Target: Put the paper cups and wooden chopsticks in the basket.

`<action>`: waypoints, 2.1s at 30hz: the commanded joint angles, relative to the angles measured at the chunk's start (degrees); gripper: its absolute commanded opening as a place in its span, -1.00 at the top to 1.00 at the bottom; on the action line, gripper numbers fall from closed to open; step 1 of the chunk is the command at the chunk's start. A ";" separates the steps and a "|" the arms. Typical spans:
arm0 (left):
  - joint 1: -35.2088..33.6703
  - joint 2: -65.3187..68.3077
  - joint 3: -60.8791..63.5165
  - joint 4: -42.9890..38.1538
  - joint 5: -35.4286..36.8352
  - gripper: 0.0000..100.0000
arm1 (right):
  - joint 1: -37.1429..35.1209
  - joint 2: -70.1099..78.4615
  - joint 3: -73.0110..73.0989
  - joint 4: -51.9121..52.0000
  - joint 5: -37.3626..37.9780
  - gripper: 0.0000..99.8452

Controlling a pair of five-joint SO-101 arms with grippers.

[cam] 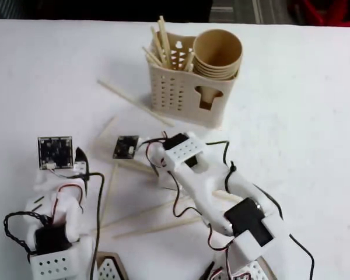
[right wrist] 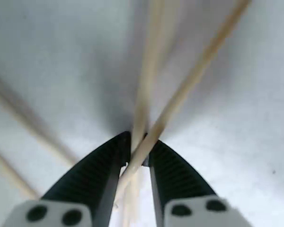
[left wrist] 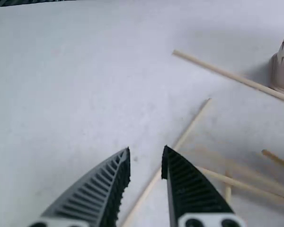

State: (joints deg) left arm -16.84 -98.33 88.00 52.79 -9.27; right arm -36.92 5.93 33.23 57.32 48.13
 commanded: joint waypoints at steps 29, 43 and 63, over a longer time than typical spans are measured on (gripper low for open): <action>-0.40 -0.75 -0.44 -1.58 -0.70 0.75 | 0.48 -33.89 -6.59 15.69 -0.44 0.96; -0.40 -0.75 -0.44 -1.58 -0.70 0.75 | 5.85 -47.60 -6.95 14.90 -6.51 0.96; -0.40 -0.75 -0.44 -1.58 -0.70 0.75 | 5.93 -57.98 -6.86 -8.22 -23.38 0.96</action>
State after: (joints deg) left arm -16.84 -98.33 88.00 52.79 -9.27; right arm -31.38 -51.21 28.40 55.65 26.59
